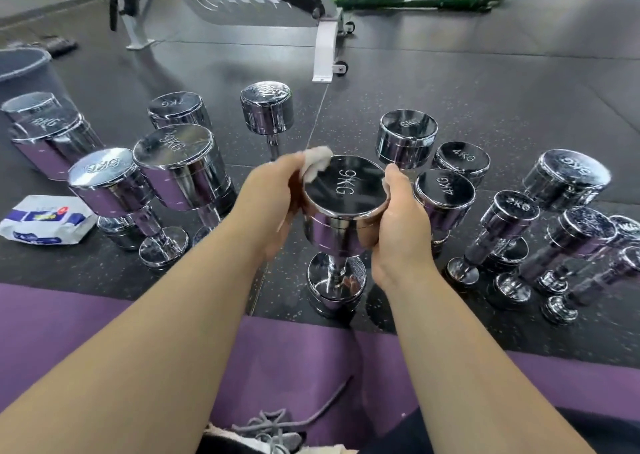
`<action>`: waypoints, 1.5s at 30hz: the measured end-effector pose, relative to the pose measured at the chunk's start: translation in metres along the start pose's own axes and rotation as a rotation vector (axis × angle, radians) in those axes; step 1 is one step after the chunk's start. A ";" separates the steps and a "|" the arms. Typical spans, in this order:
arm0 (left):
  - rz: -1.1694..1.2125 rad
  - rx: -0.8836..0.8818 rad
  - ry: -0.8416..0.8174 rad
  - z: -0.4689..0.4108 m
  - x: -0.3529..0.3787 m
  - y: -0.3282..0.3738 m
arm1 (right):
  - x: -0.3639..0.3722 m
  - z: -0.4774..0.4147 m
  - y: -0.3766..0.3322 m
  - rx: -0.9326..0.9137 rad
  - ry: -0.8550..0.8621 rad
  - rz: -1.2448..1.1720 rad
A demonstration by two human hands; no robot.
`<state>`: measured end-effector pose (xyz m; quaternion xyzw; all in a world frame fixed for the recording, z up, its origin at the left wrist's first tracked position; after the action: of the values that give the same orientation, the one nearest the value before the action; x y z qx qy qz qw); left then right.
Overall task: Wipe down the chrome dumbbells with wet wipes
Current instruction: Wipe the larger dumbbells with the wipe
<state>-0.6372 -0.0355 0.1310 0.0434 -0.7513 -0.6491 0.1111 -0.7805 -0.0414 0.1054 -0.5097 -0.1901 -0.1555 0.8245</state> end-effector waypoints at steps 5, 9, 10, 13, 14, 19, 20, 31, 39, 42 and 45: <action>-0.030 -0.105 -0.034 -0.010 -0.009 -0.016 | -0.004 0.001 -0.006 -0.032 0.038 -0.020; -0.011 -0.139 -0.150 -0.023 -0.001 -0.015 | -0.007 -0.007 -0.002 0.030 0.041 -0.050; -0.009 -0.151 -0.168 -0.028 0.003 -0.012 | -0.009 -0.009 -0.003 0.034 0.046 -0.052; 0.043 -0.237 -0.213 -0.029 0.010 -0.023 | -0.016 -0.014 -0.010 -0.033 0.086 -0.010; 0.058 -0.272 -0.215 -0.027 0.013 -0.028 | -0.018 -0.016 -0.012 -0.046 0.090 0.000; 0.140 -0.330 -0.243 -0.028 0.019 -0.036 | -0.017 -0.022 -0.006 0.068 0.011 -0.023; 0.158 -0.322 -0.256 -0.030 0.019 -0.035 | -0.015 -0.022 -0.004 0.080 -0.010 -0.010; 0.219 -0.080 -0.074 -0.029 0.002 -0.020 | -0.002 -0.009 -0.006 0.020 -0.055 0.153; 0.170 -0.110 0.008 -0.016 0.002 -0.022 | -0.021 0.008 -0.001 -0.169 0.183 0.064; 0.191 -0.143 0.064 -0.008 0.007 -0.025 | -0.032 0.013 -0.010 -0.233 0.255 0.073; 0.208 -0.159 0.116 0.000 0.006 -0.029 | -0.028 0.016 -0.013 -0.232 0.192 0.085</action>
<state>-0.6450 -0.0407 0.1030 -0.0061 -0.6902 -0.6880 0.2242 -0.8135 -0.0308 0.1083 -0.5919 -0.0694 -0.1892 0.7804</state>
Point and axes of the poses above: each hand's wrist, its own z-axis away from the middle knuckle, its own x-axis out of the palm, y = z × x, the point moved 7 cm from there along -z, towards the middle knuckle, and after that the axes turned 15 degrees about x, right-handed, at the moved point
